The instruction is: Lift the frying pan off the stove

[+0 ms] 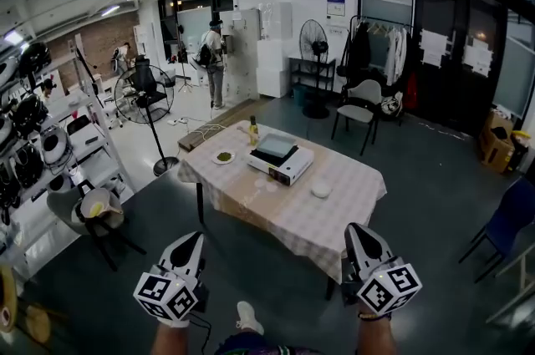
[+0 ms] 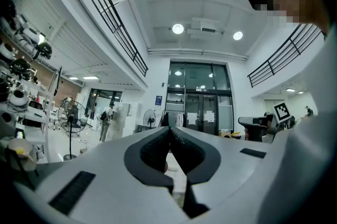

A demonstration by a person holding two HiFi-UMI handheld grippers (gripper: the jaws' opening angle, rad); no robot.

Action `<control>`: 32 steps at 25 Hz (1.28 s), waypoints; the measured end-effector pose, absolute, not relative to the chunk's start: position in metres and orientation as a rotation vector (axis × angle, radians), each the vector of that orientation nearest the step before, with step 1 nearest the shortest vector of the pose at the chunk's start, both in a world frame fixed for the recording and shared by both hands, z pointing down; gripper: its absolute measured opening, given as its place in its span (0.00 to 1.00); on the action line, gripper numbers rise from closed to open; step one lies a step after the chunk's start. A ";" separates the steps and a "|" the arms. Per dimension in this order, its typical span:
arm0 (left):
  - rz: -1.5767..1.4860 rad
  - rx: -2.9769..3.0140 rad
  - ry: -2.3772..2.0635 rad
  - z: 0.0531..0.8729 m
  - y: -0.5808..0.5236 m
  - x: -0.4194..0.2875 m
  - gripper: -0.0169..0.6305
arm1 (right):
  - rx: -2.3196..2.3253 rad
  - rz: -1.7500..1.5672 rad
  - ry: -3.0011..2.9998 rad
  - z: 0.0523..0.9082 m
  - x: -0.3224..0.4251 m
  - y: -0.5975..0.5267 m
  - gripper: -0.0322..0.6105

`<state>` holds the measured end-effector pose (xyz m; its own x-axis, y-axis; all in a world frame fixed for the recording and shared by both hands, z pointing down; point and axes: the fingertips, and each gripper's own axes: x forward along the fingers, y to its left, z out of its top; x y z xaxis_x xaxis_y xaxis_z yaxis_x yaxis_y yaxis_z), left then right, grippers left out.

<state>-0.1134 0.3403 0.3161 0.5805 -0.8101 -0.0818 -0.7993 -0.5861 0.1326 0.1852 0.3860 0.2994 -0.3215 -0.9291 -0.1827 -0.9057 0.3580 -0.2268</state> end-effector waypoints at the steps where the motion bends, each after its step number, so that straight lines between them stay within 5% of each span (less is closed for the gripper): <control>1: -0.197 2.719 -1.406 0.315 0.339 -0.116 0.06 | -1.635 -0.119 2.338 0.300 0.185 0.383 0.06; 32: -0.228 2.672 -1.442 0.314 0.013 -0.292 0.06 | -1.611 -0.014 2.386 0.256 0.028 0.027 0.06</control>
<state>-0.2919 0.0128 0.3143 0.5415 -0.8364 -0.0855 -0.8219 -0.5480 0.1555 0.0278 0.0267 0.2558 -0.3504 -0.9128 -0.2097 -0.9104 0.3846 -0.1527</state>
